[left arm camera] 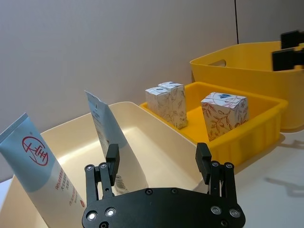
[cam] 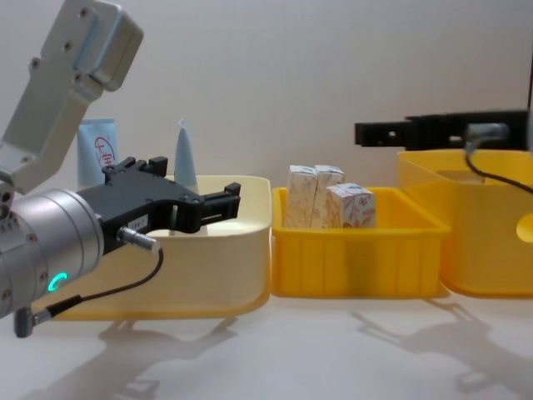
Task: Bimanual collaborative sorting of washing and personal care products
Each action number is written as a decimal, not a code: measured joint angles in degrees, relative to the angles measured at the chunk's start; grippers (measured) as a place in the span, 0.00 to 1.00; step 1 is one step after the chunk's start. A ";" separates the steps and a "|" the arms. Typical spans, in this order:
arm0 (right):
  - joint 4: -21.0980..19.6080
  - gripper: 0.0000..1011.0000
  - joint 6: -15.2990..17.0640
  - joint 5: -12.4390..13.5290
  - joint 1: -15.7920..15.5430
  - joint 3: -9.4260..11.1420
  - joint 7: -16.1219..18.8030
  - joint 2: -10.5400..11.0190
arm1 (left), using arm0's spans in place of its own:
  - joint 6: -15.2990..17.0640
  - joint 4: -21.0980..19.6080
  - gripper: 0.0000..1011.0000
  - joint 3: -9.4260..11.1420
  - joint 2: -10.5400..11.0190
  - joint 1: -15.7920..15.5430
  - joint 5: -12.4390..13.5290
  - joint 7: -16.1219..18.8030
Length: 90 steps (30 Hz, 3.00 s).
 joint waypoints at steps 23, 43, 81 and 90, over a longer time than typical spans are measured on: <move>8.65 0.99 17.01 -2.22 10.81 -2.36 -5.03 -7.31 | 0.00 0.00 0.99 0.00 0.00 0.00 0.00 0.00; 15.60 0.99 22.33 -2.30 15.00 -2.40 -5.43 -10.47 | 0.00 0.00 0.99 0.00 0.00 0.00 0.00 0.00; 23.44 0.75 23.31 -5.03 18.17 -3.34 -6.33 -13.42 | 0.00 0.00 0.99 0.00 0.00 0.00 0.00 0.00; 23.81 0.47 23.22 -5.15 18.24 -3.34 -6.37 -13.57 | 0.00 0.00 0.99 0.00 0.00 0.00 0.00 0.00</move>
